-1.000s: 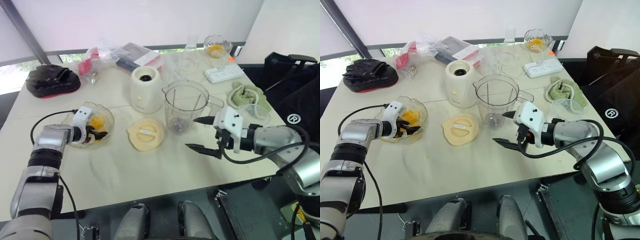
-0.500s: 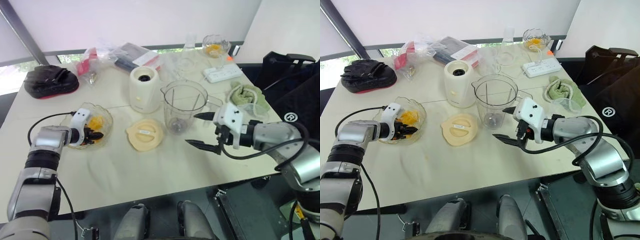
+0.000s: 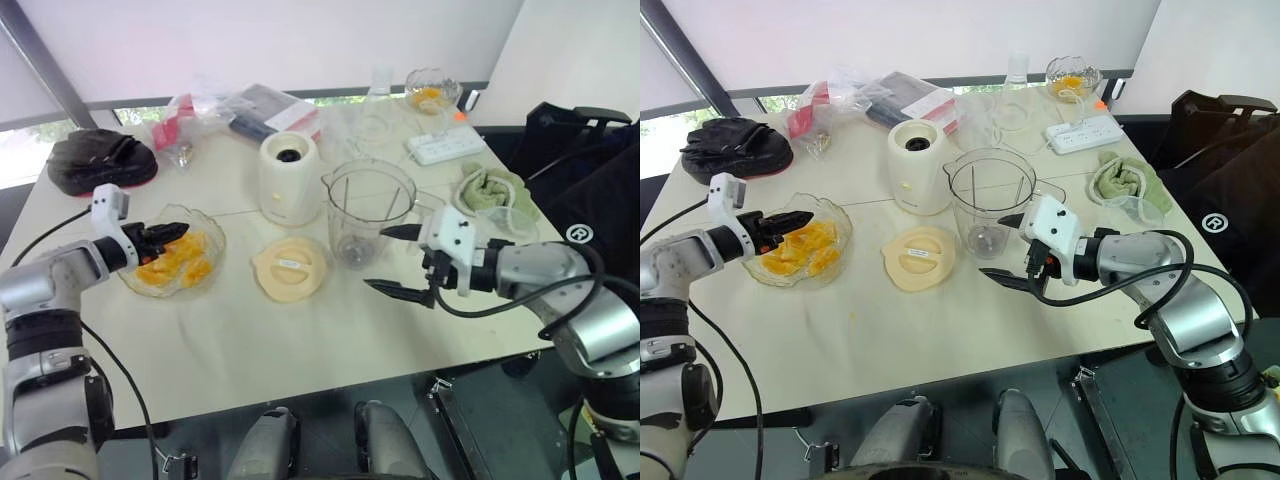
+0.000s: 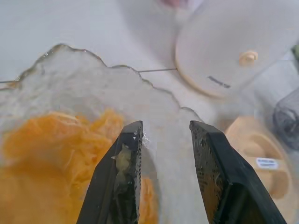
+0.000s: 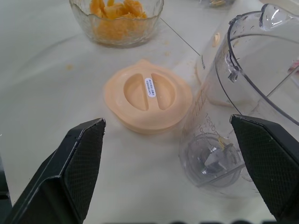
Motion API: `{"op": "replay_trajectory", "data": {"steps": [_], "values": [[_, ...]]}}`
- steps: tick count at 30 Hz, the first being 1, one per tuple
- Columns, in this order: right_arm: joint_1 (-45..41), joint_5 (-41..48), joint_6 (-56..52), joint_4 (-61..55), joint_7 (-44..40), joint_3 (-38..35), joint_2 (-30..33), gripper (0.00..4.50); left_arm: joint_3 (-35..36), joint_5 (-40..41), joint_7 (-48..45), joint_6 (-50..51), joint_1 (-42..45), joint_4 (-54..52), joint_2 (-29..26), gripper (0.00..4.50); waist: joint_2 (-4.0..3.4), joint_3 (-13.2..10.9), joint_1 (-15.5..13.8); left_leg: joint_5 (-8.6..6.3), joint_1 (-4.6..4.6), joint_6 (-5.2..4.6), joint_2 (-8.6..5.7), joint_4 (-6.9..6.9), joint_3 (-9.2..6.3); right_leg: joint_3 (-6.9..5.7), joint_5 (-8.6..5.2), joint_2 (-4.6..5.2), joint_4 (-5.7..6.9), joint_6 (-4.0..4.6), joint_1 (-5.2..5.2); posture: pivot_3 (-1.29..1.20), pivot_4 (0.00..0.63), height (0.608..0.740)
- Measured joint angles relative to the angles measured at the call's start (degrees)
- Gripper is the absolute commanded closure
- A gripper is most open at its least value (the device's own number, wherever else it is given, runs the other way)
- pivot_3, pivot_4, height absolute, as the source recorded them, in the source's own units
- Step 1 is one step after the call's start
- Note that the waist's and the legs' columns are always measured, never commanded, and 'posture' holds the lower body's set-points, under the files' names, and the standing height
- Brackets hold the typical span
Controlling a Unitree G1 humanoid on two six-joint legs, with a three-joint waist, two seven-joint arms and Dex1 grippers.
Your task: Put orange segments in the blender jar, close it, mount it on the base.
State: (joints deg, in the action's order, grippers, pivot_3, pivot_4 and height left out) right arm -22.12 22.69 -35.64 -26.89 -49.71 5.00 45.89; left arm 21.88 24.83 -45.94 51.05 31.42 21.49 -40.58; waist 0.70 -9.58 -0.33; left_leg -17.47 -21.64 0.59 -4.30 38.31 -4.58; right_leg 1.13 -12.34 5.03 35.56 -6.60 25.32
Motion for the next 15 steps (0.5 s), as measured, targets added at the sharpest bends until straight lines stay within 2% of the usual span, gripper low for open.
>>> {"op": "replay_trajectory", "data": {"steps": [1, 4, 8, 15], "values": [[-0.16, -0.05, 0.01, 0.16, -0.14, 0.19, -0.05, 0.00, -0.12, 0.31, -0.16, 0.20, -0.95, -1.01, -0.56, 2.87, 0.00, 0.00, 0.02, 0.00, 0.00, 0.00, 0.00, -0.01, -0.01, 0.00, 0.00, 0.00, 0.01, 0.00, 0.00, 0.00, 0.150, 0.740], [-0.44, -0.14, 0.29, 0.35, -0.33, 0.61, -0.48, 0.00, -2.41, 0.56, -0.88, 1.91, -4.08, -3.98, -3.21, 2.04, 0.00, 0.00, 0.03, 0.00, 0.02, 0.00, 0.00, -0.02, -0.01, 0.01, 0.00, 0.00, 0.00, 0.00, -0.01, 0.00, 0.150, 0.740], [-1.17, -0.56, 1.01, 1.29, -0.69, 1.22, -1.30, 0.00, -8.44, -0.93, -2.56, 2.15, -7.40, -7.20, -5.32, 0.06, 0.00, 0.00, -0.23, 0.00, 0.04, -0.01, 0.00, -0.02, -0.02, 0.03, 0.00, 0.00, 0.00, 0.00, -0.05, 0.00, 0.150, 0.740], [-1.47, -1.20, 1.13, 1.33, -0.56, 1.59, -2.30, 0.00, -14.98, -4.44, -3.56, -2.06, -6.15, -5.82, -5.48, 0.06, 0.01, 0.00, -0.30, 0.00, 0.04, 0.00, 0.00, -0.02, -0.03, 0.01, 0.00, -0.01, -0.03, 0.01, -0.06, 0.00, 0.150, 0.740]]}}
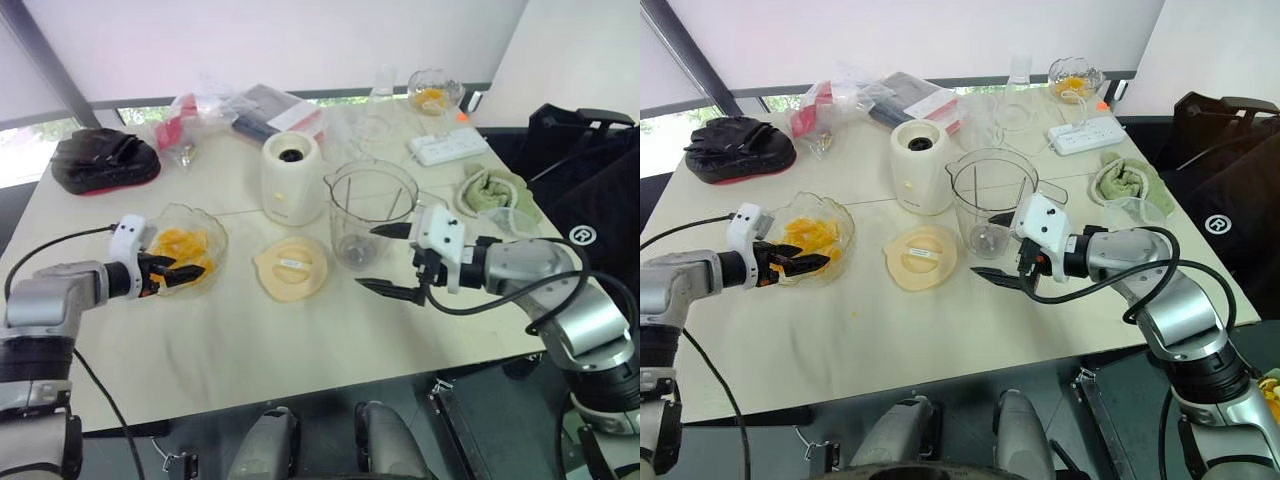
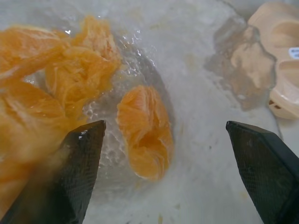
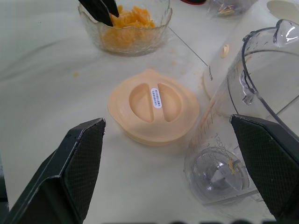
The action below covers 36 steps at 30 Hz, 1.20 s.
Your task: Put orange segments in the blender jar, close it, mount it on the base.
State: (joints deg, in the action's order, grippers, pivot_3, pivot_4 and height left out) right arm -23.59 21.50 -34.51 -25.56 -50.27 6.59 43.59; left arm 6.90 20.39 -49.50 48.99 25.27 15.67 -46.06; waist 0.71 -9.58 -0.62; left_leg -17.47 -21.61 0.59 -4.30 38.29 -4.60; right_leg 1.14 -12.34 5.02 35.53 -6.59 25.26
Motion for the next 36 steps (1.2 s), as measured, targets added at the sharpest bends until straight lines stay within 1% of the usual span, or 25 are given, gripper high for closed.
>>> {"op": "replay_trajectory", "data": {"steps": [4, 10, 11, 13, 18, 19, 20, 27, 31, 34, 36], "values": [[0.42, -0.04, -0.04, -0.06, 0.47, -0.01, -0.15, 0.00, -2.82, -2.07, 0.14, -1.12, 2.45, 4.95, 0.62, 0.06, 0.00, 0.00, 0.03, 0.00, 0.00, 0.00, 0.00, 0.00, 0.01, -0.01, 0.00, 0.00, 0.00, 0.00, 0.01, 0.00, 0.150, 0.740], [1.62, -0.01, -0.20, -1.12, 1.56, -0.18, -0.16, 0.00, -7.99, -7.12, -0.28, -4.58, 9.09, 16.74, 1.86, 0.06, 0.02, 0.00, 0.02, 0.00, -0.01, 0.00, -0.01, 0.01, 0.04, -0.03, 0.00, -0.01, 0.02, 0.00, 0.01, 0.00, 0.150, 0.740], [1.82, 0.00, -0.21, -1.41, 1.68, -0.26, -0.14, 0.00, -8.28, -7.57, -0.45, -5.07, 9.98, 18.30, 1.98, 0.29, 0.02, 0.00, 0.02, 0.00, 0.00, 0.00, -0.01, 0.01, 0.04, -0.03, 0.00, -0.01, 0.03, 0.00, 0.01, 0.00, 0.150, 0.740], [2.24, 0.01, -0.22, -1.65, 2.01, -0.36, -0.13, 0.00, -8.48, -8.60, -0.58, -6.04, 11.44, 20.83, 2.41, 0.90, 0.03, 0.01, 0.03, 0.00, 0.00, 0.00, -0.01, 0.01, 0.04, -0.03, 0.00, -0.01, 0.04, 0.00, 0.01, 0.00, 0.150, 0.740], [2.53, 0.05, -0.33, -1.72, 2.61, -0.43, -0.12, 0.00, -8.97, -10.27, -1.30, -8.34, 13.30, 24.79, 3.31, 3.58, 0.02, 0.01, 0.06, 0.00, 0.01, -0.01, -0.01, 0.01, 0.04, -0.03, 0.00, -0.01, 0.06, 0.00, 0.01, 0.00, 0.150, 0.740], [2.53, 0.06, -0.35, -1.73, 2.65, -0.43, -0.12, 0.00, -8.97, -10.34, -1.34, -8.51, 13.42, 24.93, 3.60, 4.08, 0.03, 0.01, 0.06, 0.00, 0.01, -0.01, -0.01, 0.02, 0.04, -0.03, 0.00, -0.01, 0.07, 0.00, 0.01, 0.00, 0.150, 0.740], [2.53, 0.07, -0.37, -1.74, 2.67, -0.43, -0.12, 0.00, -8.97, -10.54, -1.33, -8.66, 13.64, 25.25, 3.67, 4.47, 0.03, 0.01, 0.07, 0.00, 0.01, -0.01, -0.01, 0.02, 0.05, -0.03, 0.00, -0.01, 0.06, 0.00, 0.01, 0.00, 0.150, 0.740], [2.53, 0.05, -0.46, -1.74, 2.67, -0.43, -0.05, 0.00, -8.80, -11.74, -1.32, -9.26, 13.66, 25.61, 3.89, 4.47, 0.02, 0.02, 0.12, 0.00, 0.02, -0.01, -0.01, 0.01, 0.06, -0.02, 0.00, 0.00, 0.10, -0.01, 0.02, 0.00, 0.150, 0.740], [2.51, 0.02, -0.45, -1.73, 2.64, -0.43, -0.06, 0.00, -7.54, -11.06, -1.31, -8.56, 12.21, 23.32, 3.89, 4.47, 0.03, 0.02, 0.19, -0.01, 0.02, -0.02, -0.01, 0.01, 0.05, -0.02, 0.00, 0.00, 0.09, -0.01, 0.02, 0.00, 0.150, 0.740], [2.41, -0.01, -0.41, -1.66, 2.54, -0.42, -0.05, 0.00, -4.80, -8.89, -1.35, -7.51, 10.50, 20.58, 3.88, 4.47, 0.04, 0.01, 0.25, -0.01, 0.00, -0.02, -0.01, 0.01, 0.05, -0.02, 0.00, 0.01, 0.09, -0.01, 0.04, 0.00, 0.150, 0.740], [2.24, -0.06, -0.23, -1.47, 2.41, -0.37, -0.05, 0.00, -1.34, -5.83, -1.65, -5.60, 9.22, 17.12, 3.88, 4.47, 0.06, 0.00, 0.25, -0.01, -0.02, -0.02, -0.01, 0.02, 0.04, -0.01, 0.00, 0.01, 0.11, -0.01, 0.07, 0.00, 0.150, 0.740]]}}
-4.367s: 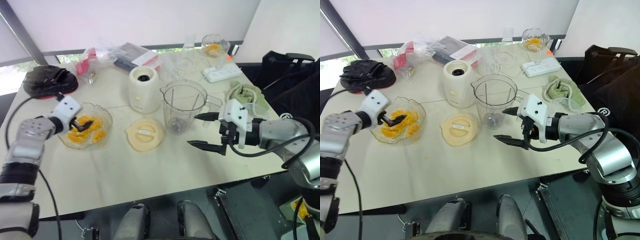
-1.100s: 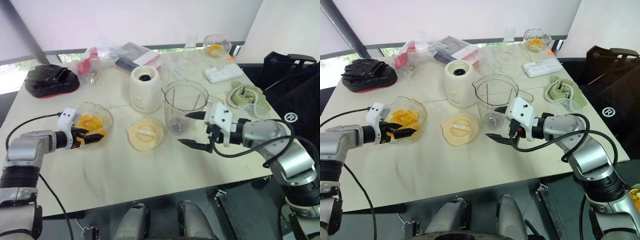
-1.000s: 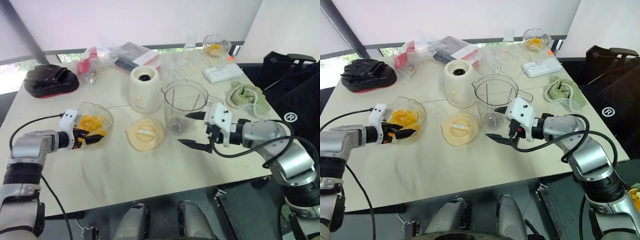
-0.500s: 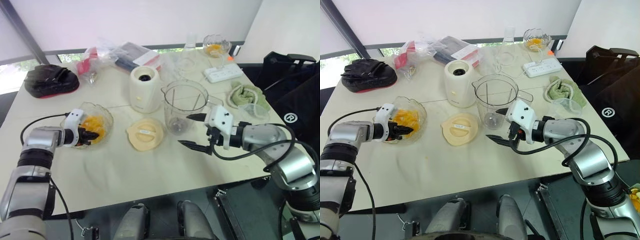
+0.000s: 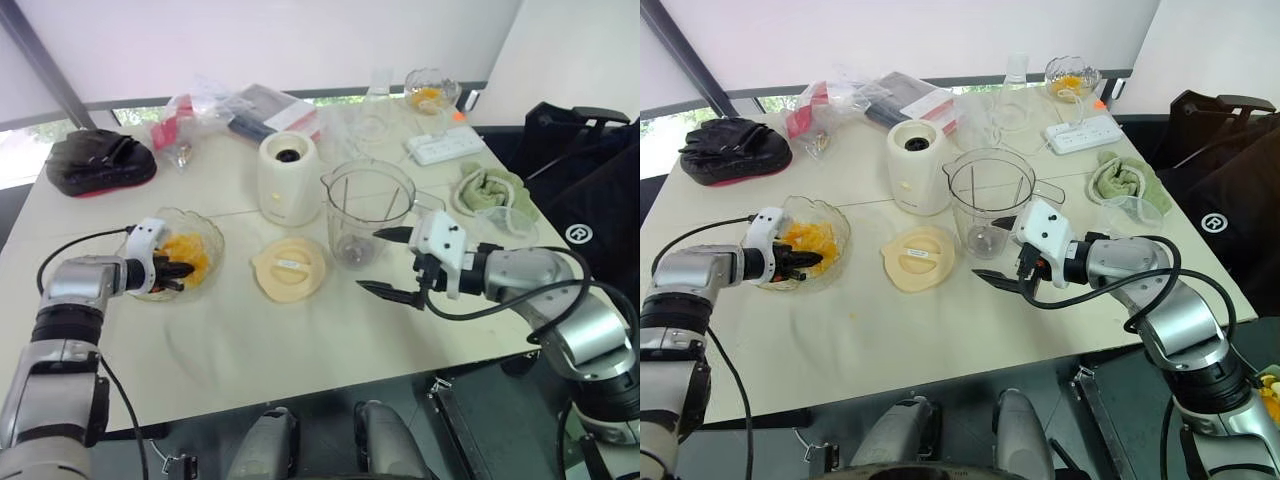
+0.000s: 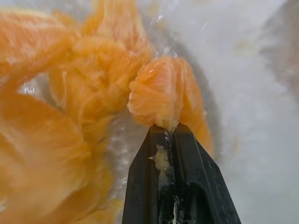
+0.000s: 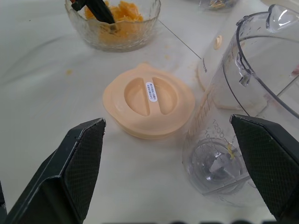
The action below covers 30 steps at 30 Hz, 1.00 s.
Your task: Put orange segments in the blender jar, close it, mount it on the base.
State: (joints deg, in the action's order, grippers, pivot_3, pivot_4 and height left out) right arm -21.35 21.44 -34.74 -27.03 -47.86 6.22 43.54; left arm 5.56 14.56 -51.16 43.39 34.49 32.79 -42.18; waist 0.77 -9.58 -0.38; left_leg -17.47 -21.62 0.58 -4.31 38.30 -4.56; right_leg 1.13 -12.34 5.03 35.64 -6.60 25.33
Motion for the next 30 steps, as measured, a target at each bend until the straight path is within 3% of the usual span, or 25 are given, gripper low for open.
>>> {"op": "replay_trajectory", "data": {"steps": [6, 12, 16, 22, 26, 30], "values": [[-1.17, -0.48, 0.57, 1.06, -0.88, 0.16, -0.06, 0.00, 10.76, 8.95, 0.38, 4.86, -3.59, -12.16, -1.02, 4.47, -0.01, 0.00, 0.09, 0.00, 0.04, 0.00, 0.00, -0.01, -0.01, 0.01, 0.00, 0.01, 0.02, 0.00, -0.02, 0.00, 0.150, 0.740], [-2.16, -0.94, 1.41, 2.68, -2.20, 0.38, -0.17, 0.00, 15.82, 14.32, 2.62, 7.97, -6.63, -19.12, -0.34, 4.47, 0.01, 0.00, 0.00, 0.00, 0.04, 0.01, 0.00, 0.00, -0.02, 0.02, 0.00, 0.01, 0.02, 0.00, -0.02, 0.00, 0.150, 0.740], [-3.74, -1.06, 1.58, 3.26, -3.15, 0.81, -0.36, 0.00, 17.10, 17.90, 5.03, 9.29, -3.57, -24.25, 0.77, 4.47, 0.04, -0.02, -0.42, 0.02, 0.03, 0.04, 0.00, 0.02, -0.05, 0.00, 0.00, 0.01, 0.01, 0.00, -0.07, 0.00, 0.150, 0.740], [-4.45, -1.20, 2.00, 3.83, -3.89, 1.64, -0.59, 0.00, 15.93, 20.53, 7.69, 8.83, 6.25, -26.59, 3.21, 4.47, 0.08, -0.02, -0.18, 0.06, 0.05, 0.10, -0.01, 0.00, -0.05, -0.02, 0.00, -0.01, 0.02, 0.00, -0.06, 0.00, 0.150, 0.740], [-4.58, -1.38, 1.89, 3.49, -3.51, 1.84, -0.77, 0.00, 9.14, 19.72, 6.43, 4.56, 19.41, -22.23, 7.94, 4.47, 0.20, -0.07, -0.37, 0.07, -0.13, 0.12, -0.07, 0.26, -0.14, -0.12, 0.00, 0.02, 0.02, 0.00, -0.08, 0.00, 0.150, 0.740], [-3.36, -1.49, 1.03, 2.62, -2.37, 1.37, -0.61, 0.00, 3.11, 17.52, 2.94, -0.61, 27.08, -15.38, 13.63, 4.47, 0.20, -0.07, -0.23, 0.03, -0.14, 0.06, -0.08, 0.35, -0.09, -0.12, 0.01, 0.01, 0.02, -0.01, -0.07, 0.00, 0.150, 0.740]]}}
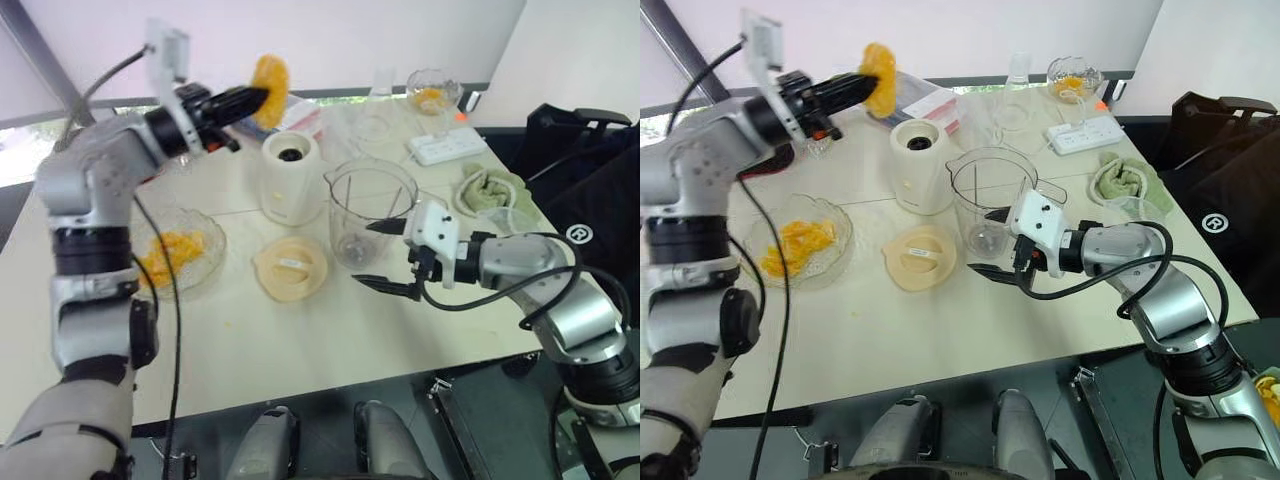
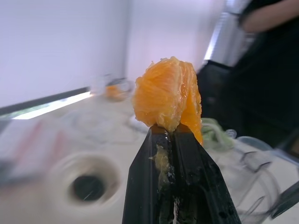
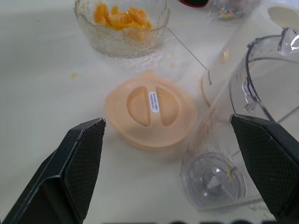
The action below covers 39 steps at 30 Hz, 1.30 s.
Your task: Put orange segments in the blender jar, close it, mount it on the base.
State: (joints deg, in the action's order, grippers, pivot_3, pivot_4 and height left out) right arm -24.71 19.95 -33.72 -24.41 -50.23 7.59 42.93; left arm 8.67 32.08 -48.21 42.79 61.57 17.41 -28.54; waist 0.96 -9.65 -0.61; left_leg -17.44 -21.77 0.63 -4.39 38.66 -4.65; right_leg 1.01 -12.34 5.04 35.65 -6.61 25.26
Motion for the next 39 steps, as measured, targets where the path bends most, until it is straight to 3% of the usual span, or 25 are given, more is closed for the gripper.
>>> {"op": "replay_trajectory", "data": {"steps": [4, 13, 16, 23, 31, 39], "values": [[3.63, 0.92, -3.58, -4.52, 2.46, -1.42, 0.24, 0.00, -7.26, -4.88, -4.72, -7.82, 5.59, 10.34, 6.87, 4.47, 0.00, 0.00, -0.11, -0.01, -0.33, -0.02, 0.00, 0.22, -0.06, -0.05, 0.00, -0.04, 0.00, 0.00, 0.15, 0.00, 0.150, 0.740], [9.52, 5.07, -12.65, -15.89, 8.01, -9.38, 1.14, 0.00, -16.03, -16.08, -14.36, -23.18, 11.11, 32.65, 15.18, 4.47, 0.00, -0.02, -0.05, -0.07, -0.47, -0.14, 0.00, 0.44, 0.00, -0.04, 0.01, -0.03, 0.00, -0.02, 0.19, 0.00, 0.150, 0.740], [11.00, 6.12, -14.49, -17.98, 9.44, -11.68, 1.35, 0.00, -17.09, -19.35, -15.64, -26.95, 11.32, 38.16, 16.75, 3.60, 0.00, -0.02, -0.11, -0.10, -0.47, -0.20, 0.00, 0.44, 0.00, -0.05, 0.01, -0.04, 0.01, -0.02, 0.19, 0.00, 0.150, 0.740], [14.87, 7.79, -16.43, -20.50, 11.10, -16.66, 2.72, 0.00, -16.30, -22.39, -16.21, -32.96, 12.56, 42.98, 18.45, 0.02, 0.00, -0.02, -0.21, -0.28, -0.48, -0.52, 0.00, 0.50, -0.01, -0.05, 0.03, -0.03, 0.01, -0.07, 0.16, 0.00, 0.150, 0.740], [21.51, 9.14, -17.23, -22.10, 12.81, -22.12, 3.20, 0.00, -10.38, -19.97, -14.56, -32.36, 13.89, 41.91, 19.60, 0.02, 0.01, -0.02, -0.15, -0.32, -0.48, -0.58, 0.00, 0.52, -0.01, -0.04, 0.06, -0.04, 0.02, -0.13, 0.16, 0.00, 0.150, 0.740], [26.76, 8.82, -15.94, -21.33, 12.77, -26.60, 3.62, 0.00, -7.07, -14.45, -13.34, -21.27, 15.11, 26.65, 17.97, 0.02, 0.00, -0.02, -0.02, -0.32, -0.44, -0.58, 0.01, 0.54, 0.01, -0.01, 0.08, -0.05, 0.10, -0.16, 0.16, 0.00, 0.150, 0.740]]}}
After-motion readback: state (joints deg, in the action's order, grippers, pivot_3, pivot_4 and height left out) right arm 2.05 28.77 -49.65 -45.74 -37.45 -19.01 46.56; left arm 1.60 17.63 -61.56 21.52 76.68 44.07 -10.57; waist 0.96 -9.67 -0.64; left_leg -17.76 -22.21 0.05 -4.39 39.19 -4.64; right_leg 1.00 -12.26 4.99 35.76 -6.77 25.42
